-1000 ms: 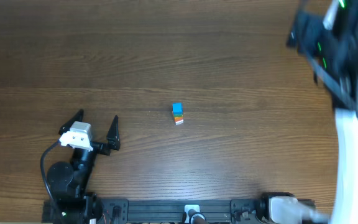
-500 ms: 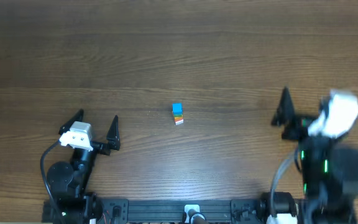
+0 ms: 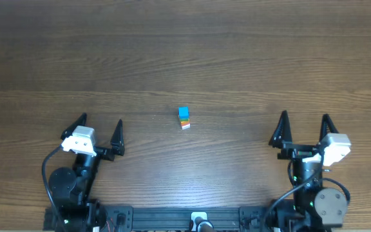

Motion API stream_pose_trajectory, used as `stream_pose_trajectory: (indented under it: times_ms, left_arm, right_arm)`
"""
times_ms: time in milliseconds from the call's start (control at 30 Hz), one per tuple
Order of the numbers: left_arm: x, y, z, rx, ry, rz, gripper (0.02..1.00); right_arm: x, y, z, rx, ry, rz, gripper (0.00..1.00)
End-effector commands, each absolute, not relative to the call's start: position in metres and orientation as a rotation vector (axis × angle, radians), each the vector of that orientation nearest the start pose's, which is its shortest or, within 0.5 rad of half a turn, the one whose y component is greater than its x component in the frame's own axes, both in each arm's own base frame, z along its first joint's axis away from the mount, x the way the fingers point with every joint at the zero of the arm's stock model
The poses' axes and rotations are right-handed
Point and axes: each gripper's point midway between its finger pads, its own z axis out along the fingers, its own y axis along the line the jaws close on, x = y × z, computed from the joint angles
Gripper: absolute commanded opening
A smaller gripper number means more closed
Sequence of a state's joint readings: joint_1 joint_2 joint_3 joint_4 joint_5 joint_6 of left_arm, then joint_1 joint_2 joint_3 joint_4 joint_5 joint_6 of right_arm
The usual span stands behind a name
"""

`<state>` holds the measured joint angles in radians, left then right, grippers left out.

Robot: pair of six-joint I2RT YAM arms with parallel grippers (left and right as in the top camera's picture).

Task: Stack Cubes

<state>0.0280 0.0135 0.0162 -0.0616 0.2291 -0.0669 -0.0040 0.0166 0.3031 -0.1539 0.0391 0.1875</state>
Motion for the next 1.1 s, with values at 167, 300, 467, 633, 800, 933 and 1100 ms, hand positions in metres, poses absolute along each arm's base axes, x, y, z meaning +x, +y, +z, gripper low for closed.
stream_pose_trajectory:
  times_ms: [167,300,467,633,800,933,1100]
  left_arm:
    - [0.243,-0.034,0.162,0.123,1.623,-0.21,1.0]
    - [0.243,-0.034,0.162,0.123,1.623,-0.21,1.0]
    - [0.243,-0.034,0.162,0.123,1.623,-0.21,1.0]
    - [0.243,-0.034,0.162,0.123,1.623,-0.21,1.0]
    - [0.243,-0.034,0.162,0.123,1.623,-0.21,1.0]
    - [0.243,-0.034,0.162,0.123,1.623,-0.21,1.0]
    - [0.243,-0.034,0.162,0.123,1.623,-0.21,1.0]
  right_arm:
    - [0.234,-0.009,0.245,0.189,1.398,0.139,0.993]
    - [0.237,-0.005,0.239,0.113,1.38,0.088,0.991]
    - [0.239,0.016,0.232,-0.036,1.391,0.111,0.991]
    - [0.241,0.025,0.214,-0.075,1.456,0.148,0.993]
    - [0.243,0.021,0.193,-0.048,1.541,0.13,0.993]
    - [0.244,0.01,0.173,0.002,1.614,0.085,0.993]
    - [0.245,0.007,0.164,0.017,1.634,0.069,0.991]
